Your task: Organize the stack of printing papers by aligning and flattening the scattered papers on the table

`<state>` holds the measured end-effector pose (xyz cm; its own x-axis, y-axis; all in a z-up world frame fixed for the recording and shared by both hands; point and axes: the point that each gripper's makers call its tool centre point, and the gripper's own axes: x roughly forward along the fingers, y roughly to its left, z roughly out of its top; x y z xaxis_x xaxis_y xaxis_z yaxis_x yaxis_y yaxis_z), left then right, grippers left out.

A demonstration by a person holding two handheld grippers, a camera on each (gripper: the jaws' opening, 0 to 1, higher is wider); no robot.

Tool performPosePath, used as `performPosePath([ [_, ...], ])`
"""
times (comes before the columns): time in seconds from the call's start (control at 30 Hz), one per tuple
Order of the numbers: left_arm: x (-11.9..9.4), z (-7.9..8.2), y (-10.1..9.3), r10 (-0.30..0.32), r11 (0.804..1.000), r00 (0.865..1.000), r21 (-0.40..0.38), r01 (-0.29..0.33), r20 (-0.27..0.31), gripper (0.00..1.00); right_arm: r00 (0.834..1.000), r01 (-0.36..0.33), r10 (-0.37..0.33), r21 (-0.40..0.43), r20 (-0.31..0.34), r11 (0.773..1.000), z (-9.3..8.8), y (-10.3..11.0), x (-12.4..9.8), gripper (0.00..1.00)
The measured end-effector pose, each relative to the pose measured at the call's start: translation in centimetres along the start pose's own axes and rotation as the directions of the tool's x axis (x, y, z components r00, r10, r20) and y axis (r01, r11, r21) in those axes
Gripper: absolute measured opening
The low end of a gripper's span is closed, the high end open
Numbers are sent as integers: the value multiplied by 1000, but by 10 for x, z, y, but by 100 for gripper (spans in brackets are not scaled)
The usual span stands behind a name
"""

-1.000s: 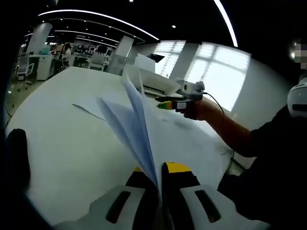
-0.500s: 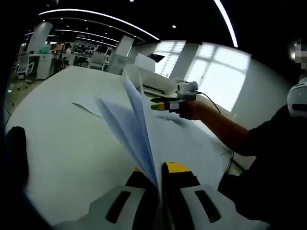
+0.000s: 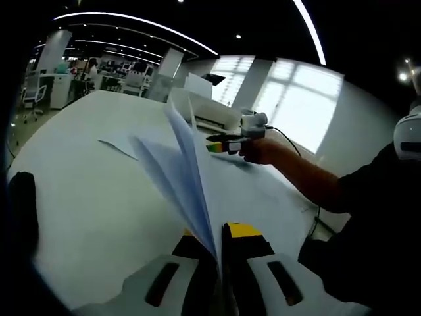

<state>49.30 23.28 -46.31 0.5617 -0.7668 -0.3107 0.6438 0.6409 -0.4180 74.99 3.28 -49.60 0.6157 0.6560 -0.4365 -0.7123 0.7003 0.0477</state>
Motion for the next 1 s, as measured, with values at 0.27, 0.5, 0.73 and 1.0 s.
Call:
performPosePath([
  [0.27,-2,-1,-1,2,1000,1000,0,-2,-1,8,1000,8,-8,16,8,1000,-3,-2,3,78],
  [0.5,-2,-2,1,2,1000,1000,-3,-2,-1,8,999,37,-37,-21,9,999,-6,-1,4,76],
  [0.73,-2,-2,1,-1,1000,1000,-1,1,0,8,1000,26,-26,-36,15,999,-5,5,1,70],
  [1.0,-2,-1,0,-3,1000,1000,4,3,-1,8,1000,-20,21,-42,16,999,-6,29,-2,49],
])
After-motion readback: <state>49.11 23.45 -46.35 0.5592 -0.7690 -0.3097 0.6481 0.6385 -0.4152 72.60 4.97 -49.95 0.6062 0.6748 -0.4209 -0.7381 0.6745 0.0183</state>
